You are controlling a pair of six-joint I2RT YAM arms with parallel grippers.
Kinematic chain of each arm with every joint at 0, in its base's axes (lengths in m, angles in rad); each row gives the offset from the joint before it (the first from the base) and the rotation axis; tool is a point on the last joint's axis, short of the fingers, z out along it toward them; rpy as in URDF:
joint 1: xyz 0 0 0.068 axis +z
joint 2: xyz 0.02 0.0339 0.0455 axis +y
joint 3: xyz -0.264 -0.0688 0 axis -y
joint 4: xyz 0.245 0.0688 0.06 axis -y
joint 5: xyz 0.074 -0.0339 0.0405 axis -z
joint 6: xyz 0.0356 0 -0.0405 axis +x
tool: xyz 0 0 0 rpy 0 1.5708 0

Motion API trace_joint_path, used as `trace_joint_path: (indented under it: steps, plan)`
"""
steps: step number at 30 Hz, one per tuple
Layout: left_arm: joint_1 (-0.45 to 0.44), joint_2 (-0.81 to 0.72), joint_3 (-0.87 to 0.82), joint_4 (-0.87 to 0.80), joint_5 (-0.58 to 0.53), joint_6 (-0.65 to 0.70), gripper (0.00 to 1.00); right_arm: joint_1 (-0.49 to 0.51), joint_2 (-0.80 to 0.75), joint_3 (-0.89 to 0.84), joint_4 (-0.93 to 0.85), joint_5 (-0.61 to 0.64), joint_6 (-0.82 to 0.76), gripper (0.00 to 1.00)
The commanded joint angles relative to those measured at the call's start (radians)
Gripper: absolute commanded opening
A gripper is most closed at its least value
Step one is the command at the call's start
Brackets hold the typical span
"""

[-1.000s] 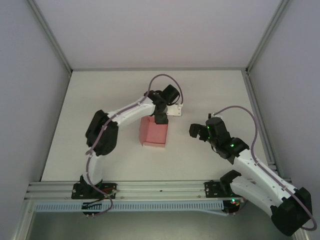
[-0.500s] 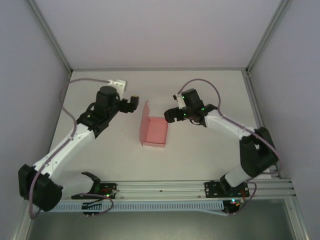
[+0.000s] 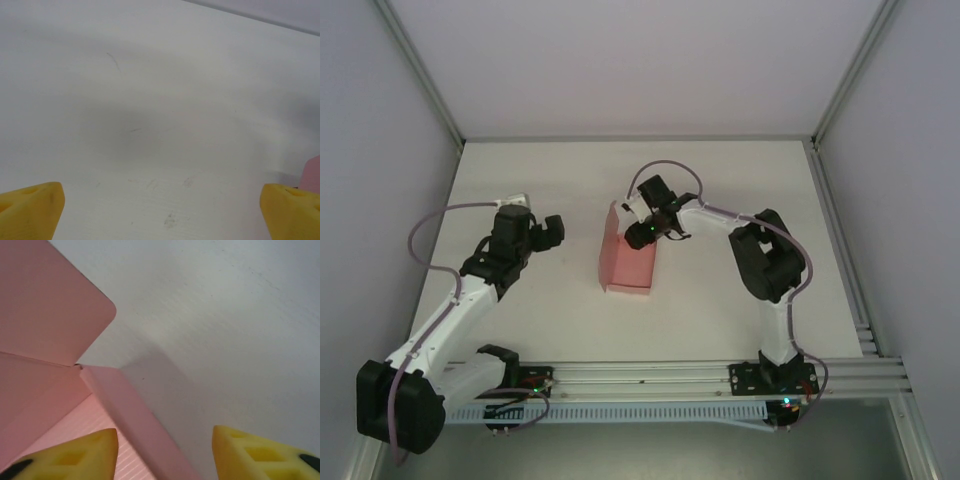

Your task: Assemble paper box

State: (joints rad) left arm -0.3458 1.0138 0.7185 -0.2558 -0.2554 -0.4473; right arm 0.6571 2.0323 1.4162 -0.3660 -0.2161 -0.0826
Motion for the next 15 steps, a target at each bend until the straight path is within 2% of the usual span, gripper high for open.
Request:
trace_joint_path:
  steps: [1,2,3,6,8,9,11,13,15]
  plan:
    - [0.011,-0.014,-0.001,0.017,-0.04,-0.031,1.0,0.024,0.013,0.029,-0.042,0.075,-0.004,0.34]
    - [0.014,-0.015,-0.002,0.019,-0.042,-0.03,1.0,0.031,0.007,0.022,-0.036,0.11,0.012,0.23]
    - [0.014,-0.017,-0.002,0.018,-0.043,-0.031,1.0,0.036,-0.004,0.009,-0.025,0.143,0.027,0.16]
    - [0.016,-0.024,-0.001,0.017,-0.053,-0.036,1.0,0.068,-0.057,-0.043,-0.002,0.303,0.102,0.06]
    - [0.016,-0.031,0.004,0.006,-0.066,-0.042,1.0,0.097,-0.097,-0.077,-0.02,0.486,0.21,0.02]
    - [0.017,-0.035,0.005,0.002,-0.077,-0.05,1.0,0.106,-0.113,-0.09,-0.042,0.538,0.281,0.01]
    - [0.018,-0.039,0.007,-0.003,-0.088,-0.059,1.0,0.121,-0.14,-0.114,-0.12,0.636,0.507,0.0]
    - [0.018,-0.038,0.01,-0.003,-0.089,-0.064,1.0,0.132,-0.155,-0.148,-0.209,0.682,0.745,0.0]
    - [0.018,-0.031,0.009,0.01,-0.067,-0.054,1.0,0.152,-0.168,-0.197,-0.217,0.688,0.875,0.0]
